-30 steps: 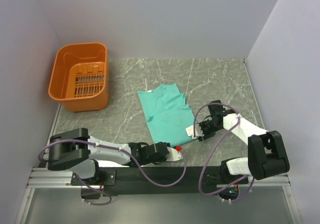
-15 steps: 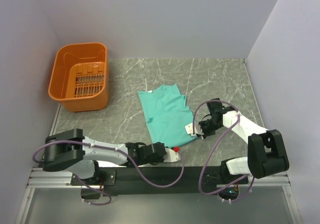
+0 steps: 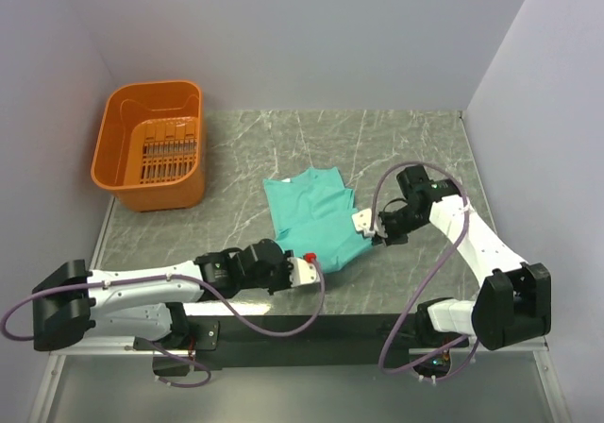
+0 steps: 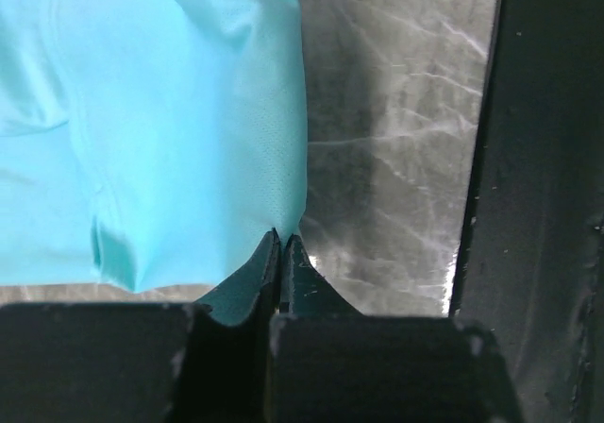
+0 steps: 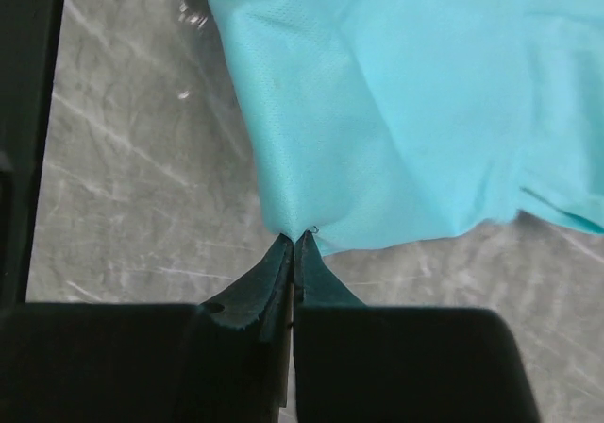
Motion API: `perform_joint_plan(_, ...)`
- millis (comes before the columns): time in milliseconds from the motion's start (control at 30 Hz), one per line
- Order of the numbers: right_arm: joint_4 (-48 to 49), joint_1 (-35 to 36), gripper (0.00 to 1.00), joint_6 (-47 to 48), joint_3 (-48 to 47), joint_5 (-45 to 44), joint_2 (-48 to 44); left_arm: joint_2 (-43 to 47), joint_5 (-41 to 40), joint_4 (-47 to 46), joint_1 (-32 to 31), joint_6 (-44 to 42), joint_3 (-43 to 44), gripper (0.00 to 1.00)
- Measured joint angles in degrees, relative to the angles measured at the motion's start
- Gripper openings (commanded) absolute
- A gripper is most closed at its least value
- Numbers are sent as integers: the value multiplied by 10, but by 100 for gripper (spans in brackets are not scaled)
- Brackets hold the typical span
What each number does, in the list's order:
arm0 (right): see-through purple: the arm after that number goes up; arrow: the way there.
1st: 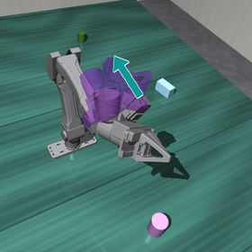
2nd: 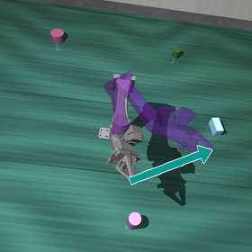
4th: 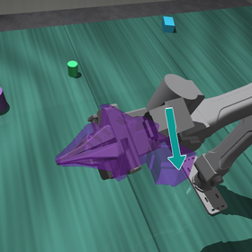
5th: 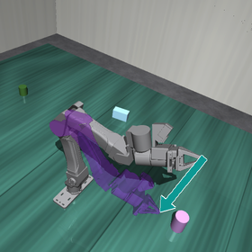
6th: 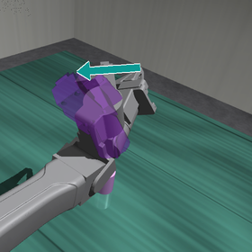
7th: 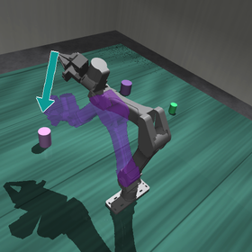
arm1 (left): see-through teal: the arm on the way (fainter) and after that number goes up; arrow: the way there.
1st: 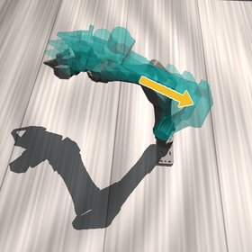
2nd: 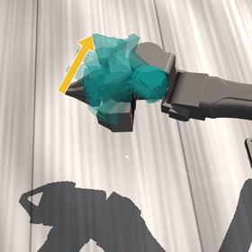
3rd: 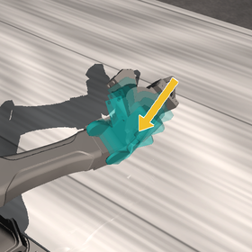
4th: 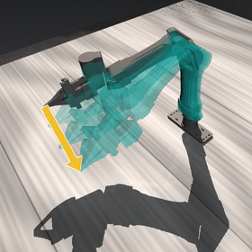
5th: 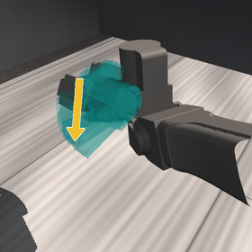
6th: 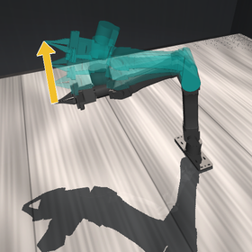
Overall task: Fold and stack the t-shirts
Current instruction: Fold the tshirt
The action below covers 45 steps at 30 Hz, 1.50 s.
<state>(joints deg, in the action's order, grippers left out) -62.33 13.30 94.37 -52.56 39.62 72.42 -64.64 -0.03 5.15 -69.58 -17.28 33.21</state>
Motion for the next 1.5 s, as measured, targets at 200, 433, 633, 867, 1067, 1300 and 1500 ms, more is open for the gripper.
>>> perform_joint_plan(200,-29,-1,0,-41,-92,33,40,23,68,24,84,-17,5,0)
perform_joint_plan(433,-50,-3,0,-101,-212,65,133,25,134,50,197,-57,53,0)
perform_joint_plan(633,-72,-7,0,-154,-321,98,225,-3,193,57,295,-89,123,0)
perform_joint_plan(867,-89,-16,0,-218,-422,150,301,-47,257,49,360,-104,164,0)
perform_joint_plan(1067,-70,-30,0,-306,-484,181,349,-93,302,20,410,-103,191,0)
perform_joint_plan(1300,2,-35,0,-433,-526,191,405,-145,323,-35,467,-79,196,0)
perform_joint_plan(1500,122,-35,0,-589,-528,183,452,-205,311,-79,504,-42,201,0)
